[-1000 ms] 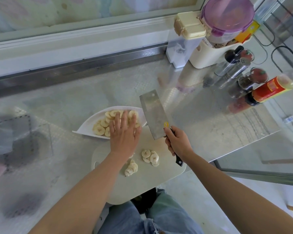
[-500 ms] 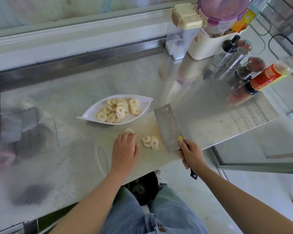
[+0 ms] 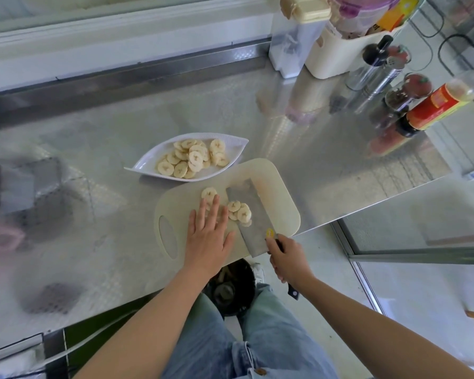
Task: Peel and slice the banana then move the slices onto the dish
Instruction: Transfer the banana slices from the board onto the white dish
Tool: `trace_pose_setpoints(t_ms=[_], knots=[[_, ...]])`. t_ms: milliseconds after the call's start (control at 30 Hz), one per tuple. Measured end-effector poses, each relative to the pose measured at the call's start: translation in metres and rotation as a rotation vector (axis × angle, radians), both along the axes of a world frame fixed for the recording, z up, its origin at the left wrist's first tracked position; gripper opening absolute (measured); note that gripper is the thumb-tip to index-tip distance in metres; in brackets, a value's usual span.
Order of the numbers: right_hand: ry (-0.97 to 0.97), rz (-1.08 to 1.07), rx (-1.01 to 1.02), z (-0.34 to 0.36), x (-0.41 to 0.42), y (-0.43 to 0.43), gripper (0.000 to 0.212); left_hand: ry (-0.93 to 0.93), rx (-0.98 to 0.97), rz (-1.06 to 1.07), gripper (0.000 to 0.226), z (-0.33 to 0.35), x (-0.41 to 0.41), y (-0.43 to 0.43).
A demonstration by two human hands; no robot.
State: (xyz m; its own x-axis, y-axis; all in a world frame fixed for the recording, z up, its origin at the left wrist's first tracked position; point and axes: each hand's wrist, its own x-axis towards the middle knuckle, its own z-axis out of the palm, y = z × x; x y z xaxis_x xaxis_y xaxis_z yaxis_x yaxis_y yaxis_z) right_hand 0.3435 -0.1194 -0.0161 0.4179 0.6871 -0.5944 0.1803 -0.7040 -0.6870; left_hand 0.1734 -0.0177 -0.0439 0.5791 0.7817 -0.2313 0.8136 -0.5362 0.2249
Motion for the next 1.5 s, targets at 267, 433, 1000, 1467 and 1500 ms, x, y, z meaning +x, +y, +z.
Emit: trace_pose_setpoints(t_ms=[267, 433, 1000, 1467, 1500], knots=[[0.324, -0.072, 0.029, 0.016, 0.001, 0.012, 0.039, -0.175, 0.051, 0.078, 0.056, 0.020, -0.004, 0.009], [0.285, -0.104, 0.097, 0.037, 0.014, 0.048, 0.040, -0.287, 0.133, 0.133, 0.055, 0.039, 0.007, 0.031], [0.160, 0.006, 0.081, 0.044, 0.020, 0.146, 0.036, -0.131, 0.108, 0.101, 0.058, 0.038, 0.032, 0.116], [0.101, 0.045, 0.065, 0.040, 0.039, 0.130, 0.036, -0.221, 0.122, 0.209, 0.054, 0.042, 0.039, 0.134], [0.089, 0.056, 0.065, 0.040, 0.041, 0.128, 0.036, -0.212, 0.108, 0.223, 0.056, 0.041, 0.039, 0.135]])
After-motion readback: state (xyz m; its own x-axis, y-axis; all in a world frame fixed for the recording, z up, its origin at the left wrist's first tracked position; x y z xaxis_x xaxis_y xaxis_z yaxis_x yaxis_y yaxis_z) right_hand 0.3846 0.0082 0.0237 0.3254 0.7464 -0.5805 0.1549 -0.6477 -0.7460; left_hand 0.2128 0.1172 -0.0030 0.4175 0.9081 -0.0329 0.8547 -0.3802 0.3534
